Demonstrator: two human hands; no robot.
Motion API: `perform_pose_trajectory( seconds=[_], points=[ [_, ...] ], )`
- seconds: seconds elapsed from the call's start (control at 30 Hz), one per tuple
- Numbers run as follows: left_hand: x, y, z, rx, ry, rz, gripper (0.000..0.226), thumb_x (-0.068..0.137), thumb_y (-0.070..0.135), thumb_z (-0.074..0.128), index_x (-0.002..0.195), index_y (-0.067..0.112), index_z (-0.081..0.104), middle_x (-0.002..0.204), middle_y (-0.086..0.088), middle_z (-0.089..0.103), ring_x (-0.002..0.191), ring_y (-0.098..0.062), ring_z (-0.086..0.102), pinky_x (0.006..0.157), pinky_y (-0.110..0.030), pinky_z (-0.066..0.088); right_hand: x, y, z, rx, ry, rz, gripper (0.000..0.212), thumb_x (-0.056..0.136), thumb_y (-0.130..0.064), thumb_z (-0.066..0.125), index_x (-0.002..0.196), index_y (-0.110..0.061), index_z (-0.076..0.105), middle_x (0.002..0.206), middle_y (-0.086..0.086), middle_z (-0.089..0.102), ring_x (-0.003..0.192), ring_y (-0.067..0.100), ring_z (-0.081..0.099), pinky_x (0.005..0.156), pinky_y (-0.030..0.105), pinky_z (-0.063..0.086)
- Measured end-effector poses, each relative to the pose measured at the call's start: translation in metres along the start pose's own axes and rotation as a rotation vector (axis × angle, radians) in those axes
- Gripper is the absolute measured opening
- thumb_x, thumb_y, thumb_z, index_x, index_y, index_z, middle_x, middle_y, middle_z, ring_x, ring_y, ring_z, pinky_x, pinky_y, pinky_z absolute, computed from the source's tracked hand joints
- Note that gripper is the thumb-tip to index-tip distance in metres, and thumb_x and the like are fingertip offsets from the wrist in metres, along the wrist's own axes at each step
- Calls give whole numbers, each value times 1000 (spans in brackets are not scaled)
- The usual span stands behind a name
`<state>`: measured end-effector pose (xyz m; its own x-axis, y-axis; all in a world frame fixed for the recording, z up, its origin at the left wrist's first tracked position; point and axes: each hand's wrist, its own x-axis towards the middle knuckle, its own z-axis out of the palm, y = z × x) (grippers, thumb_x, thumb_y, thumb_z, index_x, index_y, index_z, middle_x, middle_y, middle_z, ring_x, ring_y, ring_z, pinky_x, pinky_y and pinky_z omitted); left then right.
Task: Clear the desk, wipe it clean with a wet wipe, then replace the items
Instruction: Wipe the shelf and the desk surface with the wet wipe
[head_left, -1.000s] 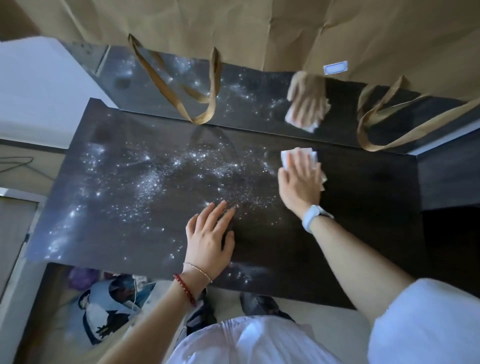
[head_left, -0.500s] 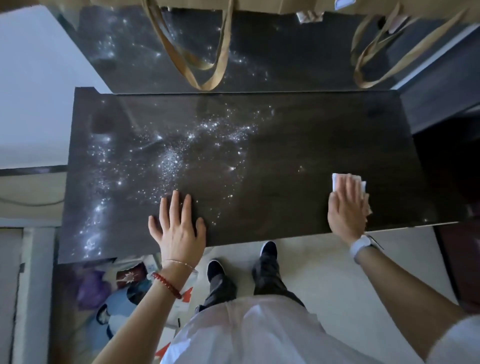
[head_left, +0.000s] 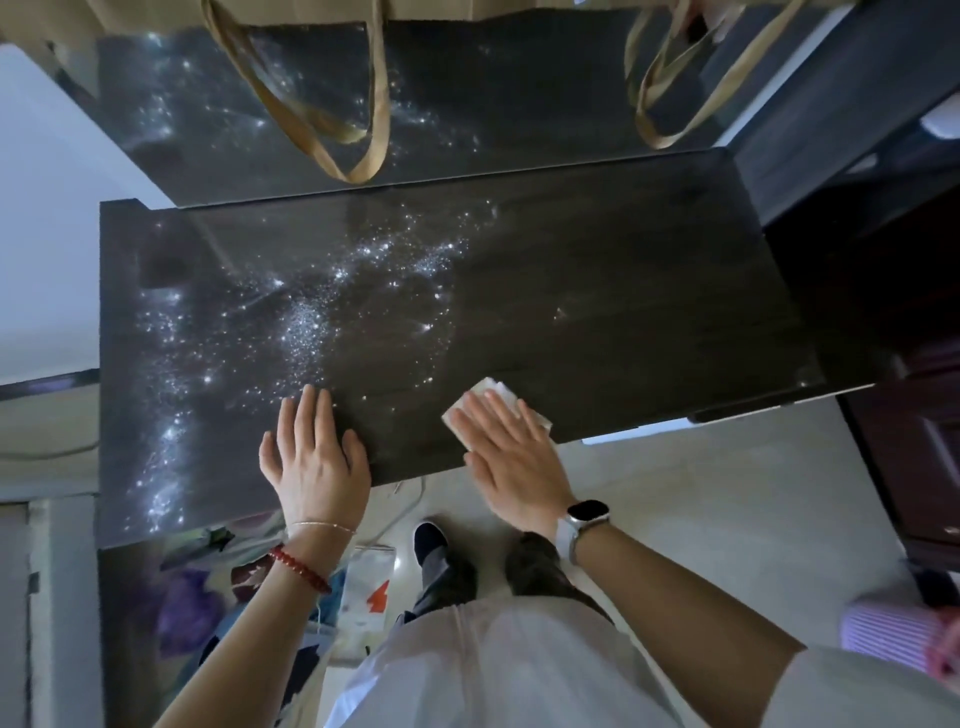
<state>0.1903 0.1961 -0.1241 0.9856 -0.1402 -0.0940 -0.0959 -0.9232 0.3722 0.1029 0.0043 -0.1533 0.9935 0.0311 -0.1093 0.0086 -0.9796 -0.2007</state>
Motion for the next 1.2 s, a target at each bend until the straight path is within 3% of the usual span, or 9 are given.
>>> perform_pose_trajectory(
  seconds=[0.07, 0.27, 0.47, 0.53, 0.63, 0.8, 0.93, 1.07, 1.2],
  points=[
    [-3, 24, 7, -2, -37, 53, 56, 85, 27, 33, 136, 4, 37, 146, -14, 34, 138, -30, 22, 111, -50, 10, -12, 44, -6, 26, 24, 169, 52, 98, -39, -2, 146, -25, 11, 154, 1, 16, 144, 14, -3, 116, 39, 0],
    [-16, 120, 39, 25, -154, 249, 60, 87, 34, 27, 142, 10, 28, 152, -8, 23, 142, -26, 12, 113, -42, -2, -47, 161, -37, 20, -21, 554, 62, 98, -38, -3, 140, -9, 32, 145, 17, 38, 133, 37, 34, 104, 56, 28],
    [-15, 204, 79, 103, -210, 293, 63, 88, 37, 23, 144, 7, 19, 154, -9, 11, 143, -26, 1, 110, -42, -8, -73, 260, -41, -26, -37, 706, 74, 92, -41, -13, 143, -6, 28, 153, 16, 21, 142, 34, 12, 112, 50, 6],
    [-13, 220, 91, 127, -198, 262, 68, 85, 40, 19, 142, 4, 23, 153, -13, 17, 142, -29, 7, 111, -45, -3, -77, 283, -44, -34, -17, 719, 75, 91, -40, -14, 143, -6, 28, 153, 16, 19, 143, 33, 10, 113, 53, 10],
    [-13, 228, 104, 138, -163, 184, 74, 82, 44, 16, 141, 0, 25, 151, -17, 20, 141, -32, 11, 112, -48, 3, -70, 299, -56, 17, 62, 750, 64, 92, -36, 5, 143, -5, 27, 151, 18, 24, 141, 35, 17, 112, 53, 16],
    [-14, 220, 107, 141, -123, 51, 77, 81, 47, 13, 142, 0, 21, 153, -16, 15, 142, -29, 6, 114, -46, 0, -35, 311, -68, 56, 98, 704, 64, 90, -41, 13, 147, -13, 10, 156, 12, 8, 144, 28, 3, 115, 44, 1],
    [-16, 213, 106, 133, -94, -5, 76, 82, 48, 15, 142, 1, 22, 152, -15, 18, 142, -29, 10, 114, -45, 3, 0, 319, -72, 16, 93, 554, 70, 86, -44, 5, 146, -10, 16, 155, 15, 14, 144, 31, 7, 116, 44, 2],
    [-14, 213, 105, 145, -68, -5, 72, 84, 47, 21, 140, 2, 29, 150, -16, 26, 140, -30, 17, 113, -46, 9, 48, 338, -84, 70, 118, 626, 55, 98, -32, 26, 146, -6, 16, 155, 16, 12, 144, 29, 7, 117, 42, 3],
    [-12, 216, 105, 145, -59, -25, 69, 85, 45, 22, 138, 2, 32, 149, -15, 29, 139, -30, 19, 112, -45, 9, 74, 345, -87, 52, 123, 545, 57, 98, -32, 30, 144, -2, 17, 153, 22, 13, 143, 33, 9, 116, 43, 4]
  ],
)
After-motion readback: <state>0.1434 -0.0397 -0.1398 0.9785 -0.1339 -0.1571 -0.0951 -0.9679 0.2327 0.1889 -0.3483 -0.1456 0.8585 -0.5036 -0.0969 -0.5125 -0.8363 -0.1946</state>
